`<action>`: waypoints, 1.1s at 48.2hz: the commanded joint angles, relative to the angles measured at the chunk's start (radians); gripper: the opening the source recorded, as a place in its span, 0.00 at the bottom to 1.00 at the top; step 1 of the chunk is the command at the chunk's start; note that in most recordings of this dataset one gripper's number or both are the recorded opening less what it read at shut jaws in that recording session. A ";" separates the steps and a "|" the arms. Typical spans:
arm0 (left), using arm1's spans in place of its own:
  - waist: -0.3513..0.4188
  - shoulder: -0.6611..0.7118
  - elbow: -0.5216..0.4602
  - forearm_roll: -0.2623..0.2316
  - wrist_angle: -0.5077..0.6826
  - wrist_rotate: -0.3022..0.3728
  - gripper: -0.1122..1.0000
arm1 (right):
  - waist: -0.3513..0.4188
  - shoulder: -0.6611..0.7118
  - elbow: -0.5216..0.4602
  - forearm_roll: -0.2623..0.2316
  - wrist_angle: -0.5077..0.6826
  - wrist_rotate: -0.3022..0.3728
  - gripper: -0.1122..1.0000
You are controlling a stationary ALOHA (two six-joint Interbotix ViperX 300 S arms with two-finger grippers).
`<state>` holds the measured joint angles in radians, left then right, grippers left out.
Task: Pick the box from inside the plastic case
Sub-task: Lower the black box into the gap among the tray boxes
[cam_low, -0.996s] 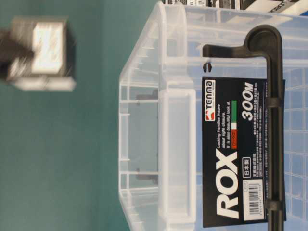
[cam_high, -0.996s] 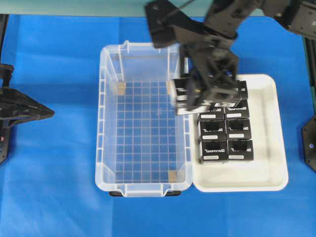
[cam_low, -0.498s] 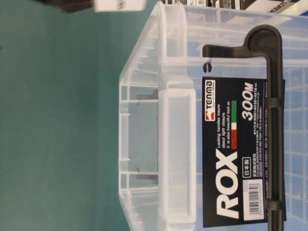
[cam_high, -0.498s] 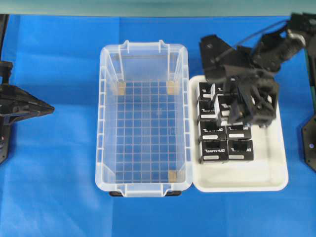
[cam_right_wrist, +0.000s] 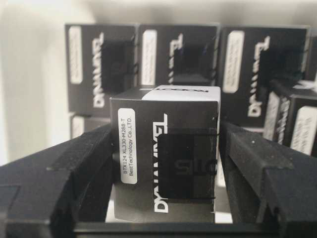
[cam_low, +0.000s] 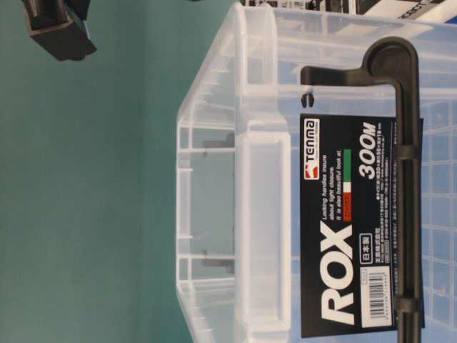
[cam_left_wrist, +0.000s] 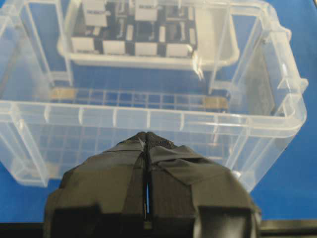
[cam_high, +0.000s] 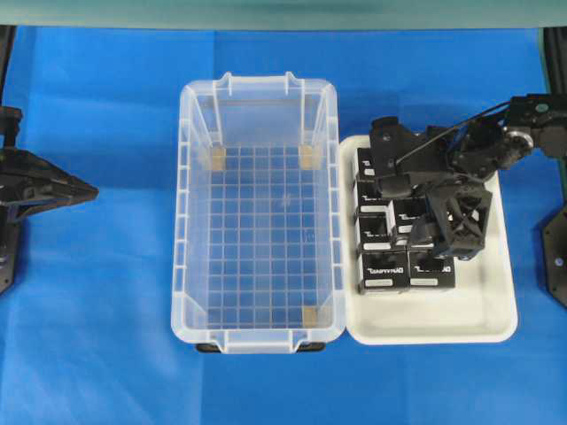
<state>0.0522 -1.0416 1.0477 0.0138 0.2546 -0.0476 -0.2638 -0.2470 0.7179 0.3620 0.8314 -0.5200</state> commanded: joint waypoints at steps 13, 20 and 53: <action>0.003 0.006 -0.011 0.003 -0.011 -0.002 0.04 | 0.003 0.026 0.009 -0.006 -0.035 -0.006 0.70; 0.003 0.008 -0.011 0.003 -0.011 -0.002 0.04 | 0.000 0.025 0.011 -0.006 -0.041 0.002 0.70; 0.003 -0.008 -0.011 0.003 -0.005 -0.002 0.04 | -0.008 -0.009 0.012 -0.006 -0.114 0.041 0.96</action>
<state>0.0537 -1.0508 1.0477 0.0138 0.2546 -0.0476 -0.2700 -0.2439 0.7348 0.3559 0.7240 -0.4786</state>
